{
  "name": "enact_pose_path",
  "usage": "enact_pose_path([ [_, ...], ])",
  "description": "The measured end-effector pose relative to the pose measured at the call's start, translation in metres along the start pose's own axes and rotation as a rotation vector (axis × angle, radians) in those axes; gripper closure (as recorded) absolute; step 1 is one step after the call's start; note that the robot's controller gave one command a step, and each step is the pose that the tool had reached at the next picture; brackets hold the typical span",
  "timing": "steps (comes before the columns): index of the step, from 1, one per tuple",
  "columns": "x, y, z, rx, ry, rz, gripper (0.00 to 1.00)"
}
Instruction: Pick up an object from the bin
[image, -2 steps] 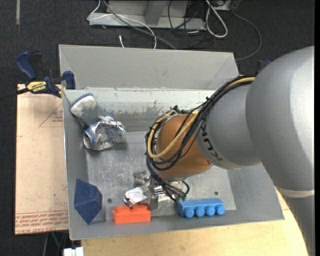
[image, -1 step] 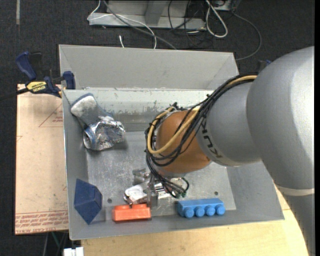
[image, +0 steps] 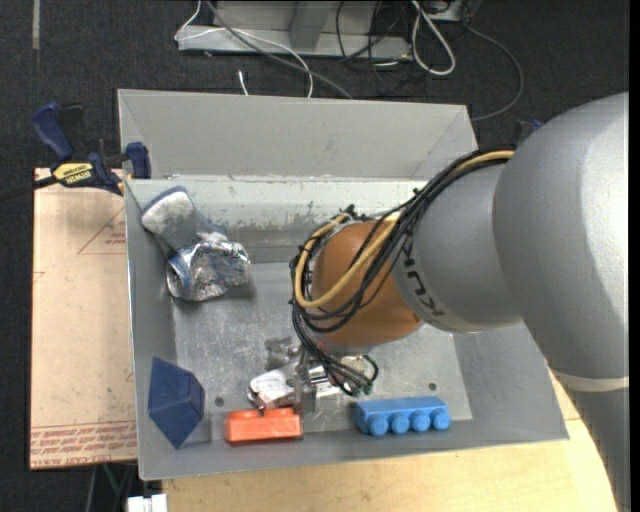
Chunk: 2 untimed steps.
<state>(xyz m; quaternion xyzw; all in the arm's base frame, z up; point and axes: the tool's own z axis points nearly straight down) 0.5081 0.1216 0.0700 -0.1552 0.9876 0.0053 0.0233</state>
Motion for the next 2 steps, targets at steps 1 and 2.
enact_pose_path([
  [1, -0.0029, -0.0012, -0.015, -0.001, -0.001, 0.007, 1.0],
  [2, 0.0018, 0.0015, -0.0113, 0.002, -0.015, 0.006, 1.0],
])
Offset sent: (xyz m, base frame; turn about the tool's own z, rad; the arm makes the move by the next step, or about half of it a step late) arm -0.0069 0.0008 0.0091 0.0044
